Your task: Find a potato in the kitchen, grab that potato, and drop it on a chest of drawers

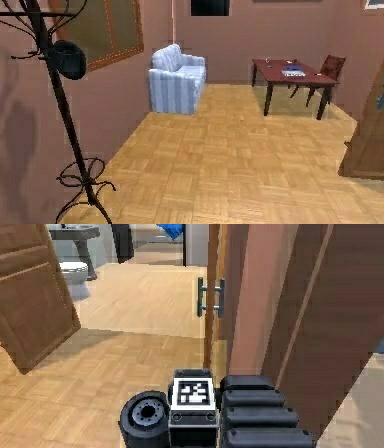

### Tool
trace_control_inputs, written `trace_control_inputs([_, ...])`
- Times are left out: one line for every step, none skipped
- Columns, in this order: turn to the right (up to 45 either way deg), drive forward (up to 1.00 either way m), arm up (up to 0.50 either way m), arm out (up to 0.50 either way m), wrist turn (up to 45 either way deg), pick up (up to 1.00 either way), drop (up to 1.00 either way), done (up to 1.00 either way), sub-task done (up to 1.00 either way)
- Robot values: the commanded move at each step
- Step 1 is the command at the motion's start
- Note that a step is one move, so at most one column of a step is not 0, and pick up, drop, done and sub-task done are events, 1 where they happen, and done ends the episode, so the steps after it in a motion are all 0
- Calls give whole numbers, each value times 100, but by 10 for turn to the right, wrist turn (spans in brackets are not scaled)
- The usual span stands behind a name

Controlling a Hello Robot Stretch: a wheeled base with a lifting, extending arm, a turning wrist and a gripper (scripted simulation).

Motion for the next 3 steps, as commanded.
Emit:
trace_control_inputs([0,30,0,0,0,0,0,0,0])
trace_control_inputs([450,0,0,0,0,0,0,0,0])
trace_control_inputs([270,0,0,0,0,0,0,0,0])
